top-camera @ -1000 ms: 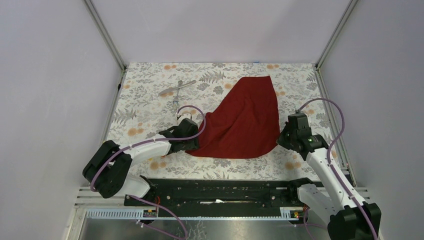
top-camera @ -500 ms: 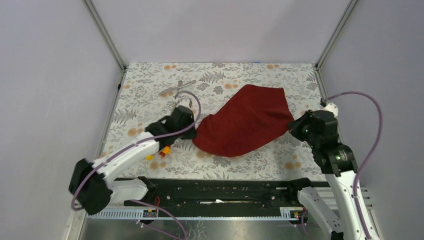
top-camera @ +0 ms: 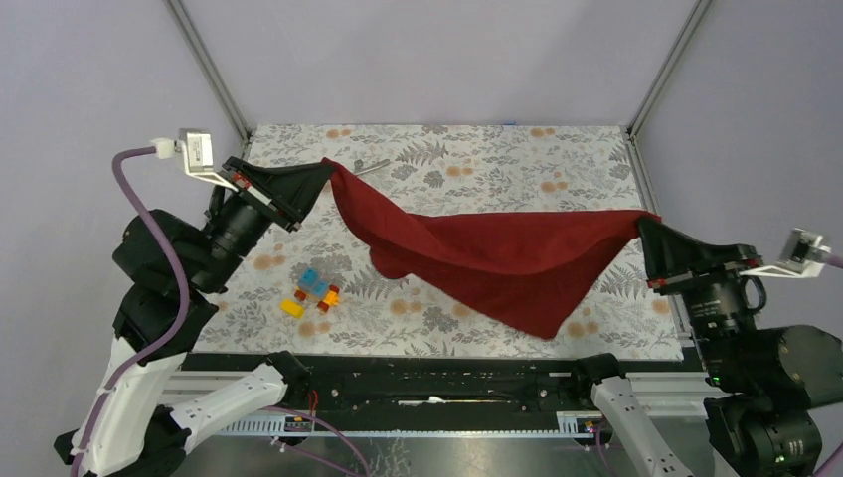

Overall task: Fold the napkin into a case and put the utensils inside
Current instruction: Flatten out the crumpled napkin at the center of the board.

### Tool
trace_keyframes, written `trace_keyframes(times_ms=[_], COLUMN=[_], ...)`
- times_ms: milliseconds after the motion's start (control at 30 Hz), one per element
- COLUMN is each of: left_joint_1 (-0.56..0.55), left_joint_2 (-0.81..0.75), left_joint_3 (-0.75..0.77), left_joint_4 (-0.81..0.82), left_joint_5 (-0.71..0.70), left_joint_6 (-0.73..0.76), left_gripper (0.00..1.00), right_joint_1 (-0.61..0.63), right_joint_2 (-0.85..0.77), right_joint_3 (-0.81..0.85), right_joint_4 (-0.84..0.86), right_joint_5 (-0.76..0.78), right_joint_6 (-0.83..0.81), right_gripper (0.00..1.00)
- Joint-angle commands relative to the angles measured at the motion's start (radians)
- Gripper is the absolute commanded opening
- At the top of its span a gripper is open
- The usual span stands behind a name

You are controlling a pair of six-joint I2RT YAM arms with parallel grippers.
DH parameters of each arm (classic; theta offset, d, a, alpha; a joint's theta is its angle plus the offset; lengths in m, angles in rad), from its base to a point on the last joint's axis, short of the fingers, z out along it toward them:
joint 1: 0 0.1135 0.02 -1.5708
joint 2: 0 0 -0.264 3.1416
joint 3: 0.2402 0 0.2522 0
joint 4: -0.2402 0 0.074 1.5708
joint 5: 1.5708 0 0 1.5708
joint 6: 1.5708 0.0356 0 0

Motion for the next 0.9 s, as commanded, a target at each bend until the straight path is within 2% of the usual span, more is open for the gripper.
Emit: trace_keyframes(times_ms=[0, 67, 200, 333, 433, 533, 600, 633, 667, 700, 767, 800, 867], left_joint_1=[-0.003, -0.003, 0.004, 0.079, 0.145, 0.196, 0.227, 0.244, 0.259, 0.275, 0.279, 0.281, 0.284], left_joint_2=[0.078, 0.154, 0.365, 0.576, 0.759, 0.971, 1.15, 1.257, 1.352, 1.449, 1.559, 1.56, 1.46], left_joint_3=[0.042, 0.07, 0.188, 0.206, 0.227, 0.253, 0.373, 0.478, 0.614, 0.747, 0.942, 0.971, 0.87], left_joint_4=[0.09, 0.073, -0.068, -0.044, 0.007, 0.131, 0.143, 0.123, 0.051, -0.027, -0.168, -0.19, -0.147], left_joint_5=[0.035, -0.046, -0.283, -0.356, -0.33, -0.279, -0.25, -0.239, -0.219, -0.17, -0.184, -0.196, -0.198], left_joint_6=[0.031, 0.02, -0.011, -0.02, -0.034, 0.0, 0.038, 0.062, 0.064, 0.079, 0.124, 0.143, 0.158], left_gripper=[0.0, 0.0, 0.0, 0.0, 0.0, 0.0, 0.0, 0.07, 0.18, 0.22, 0.46, 0.56, 0.79], right_joint_1=[0.001, 0.001, 0.001, -0.002, -0.06, -0.158, -0.231, -0.26, -0.284, -0.309, -0.323, -0.323, -0.323], right_joint_2=[0.031, 0.08, 0.258, 0.481, 0.65, 0.843, 1.017, 1.105, 1.203, 1.293, 1.454, 1.485, 1.492], right_joint_3=[0.017, 0.021, 0.014, -0.052, -0.136, -0.19, -0.144, -0.08, 0.003, 0.127, 0.319, 0.38, 0.424], right_joint_4=[0.118, 0.105, 0.111, 0.251, 0.408, 0.522, 0.557, 0.529, 0.478, 0.37, 0.2, 0.135, 0.053], right_joint_5=[0.068, 0.197, 0.43, 0.571, 0.55, 0.498, 0.427, 0.404, 0.366, 0.312, 0.276, 0.273, 0.25], right_joint_6=[-0.004, -0.011, -0.086, -0.197, -0.224, -0.192, -0.178, -0.171, -0.173, -0.177, -0.216, -0.235, -0.263], right_gripper=[0.0, 0.0, 0.0, 0.0, 0.0, 0.0, 0.03, 0.11, 0.24, 0.33, 0.59, 0.66, 0.79])
